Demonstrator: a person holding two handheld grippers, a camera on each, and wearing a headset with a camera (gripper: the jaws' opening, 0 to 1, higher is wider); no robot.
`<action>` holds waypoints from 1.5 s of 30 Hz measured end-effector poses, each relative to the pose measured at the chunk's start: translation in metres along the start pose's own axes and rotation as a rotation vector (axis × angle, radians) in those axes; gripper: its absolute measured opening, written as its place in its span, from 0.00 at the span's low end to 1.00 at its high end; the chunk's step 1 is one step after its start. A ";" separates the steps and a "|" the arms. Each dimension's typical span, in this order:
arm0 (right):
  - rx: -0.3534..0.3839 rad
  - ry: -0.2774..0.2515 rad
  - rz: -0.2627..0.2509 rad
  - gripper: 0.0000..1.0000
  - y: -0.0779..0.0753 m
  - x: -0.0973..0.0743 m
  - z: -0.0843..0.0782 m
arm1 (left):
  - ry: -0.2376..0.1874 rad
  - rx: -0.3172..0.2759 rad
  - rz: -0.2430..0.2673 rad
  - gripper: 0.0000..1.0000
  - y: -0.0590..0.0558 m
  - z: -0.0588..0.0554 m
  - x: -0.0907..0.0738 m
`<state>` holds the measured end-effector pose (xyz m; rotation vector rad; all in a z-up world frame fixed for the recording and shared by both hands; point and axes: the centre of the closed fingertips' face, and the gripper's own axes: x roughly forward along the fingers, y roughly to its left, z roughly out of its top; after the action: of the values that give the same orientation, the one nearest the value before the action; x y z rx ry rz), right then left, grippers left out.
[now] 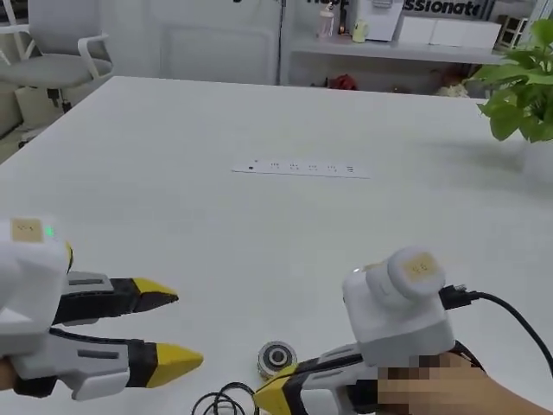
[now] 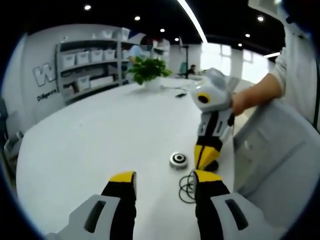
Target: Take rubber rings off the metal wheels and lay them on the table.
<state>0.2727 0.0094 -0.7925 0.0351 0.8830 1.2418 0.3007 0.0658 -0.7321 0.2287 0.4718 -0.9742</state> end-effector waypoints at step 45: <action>0.063 -0.010 -0.096 0.04 -0.025 -0.018 -0.002 | 0.010 -0.011 0.000 0.53 -0.002 0.000 -0.002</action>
<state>0.2909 -0.0158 -0.7959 0.0493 0.9049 1.1235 0.2981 0.0663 -0.7306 0.2241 0.4860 -0.9710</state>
